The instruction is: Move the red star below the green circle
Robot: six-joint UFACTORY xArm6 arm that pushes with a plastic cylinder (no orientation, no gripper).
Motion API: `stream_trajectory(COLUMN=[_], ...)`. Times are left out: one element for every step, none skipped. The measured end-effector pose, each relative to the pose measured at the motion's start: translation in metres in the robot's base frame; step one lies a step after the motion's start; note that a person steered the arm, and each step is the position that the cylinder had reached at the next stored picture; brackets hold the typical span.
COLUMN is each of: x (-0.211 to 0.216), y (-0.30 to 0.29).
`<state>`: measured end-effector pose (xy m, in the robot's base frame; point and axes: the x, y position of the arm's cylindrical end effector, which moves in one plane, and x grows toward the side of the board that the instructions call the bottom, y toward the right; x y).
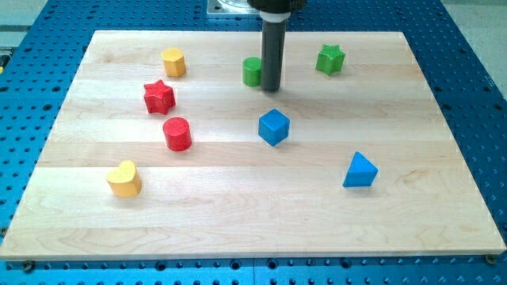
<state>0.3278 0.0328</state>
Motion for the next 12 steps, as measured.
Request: stream_trajectory(x=[0.050, 0.028, 0.018, 0.007, 0.025, 0.014, -0.006, -0.006, -0.007, 0.041, 0.078, 0.058], y=[-0.022, -0.057, -0.031, -0.006, -0.018, -0.057, -0.047, -0.146, -0.205, -0.274, -0.231, -0.168])
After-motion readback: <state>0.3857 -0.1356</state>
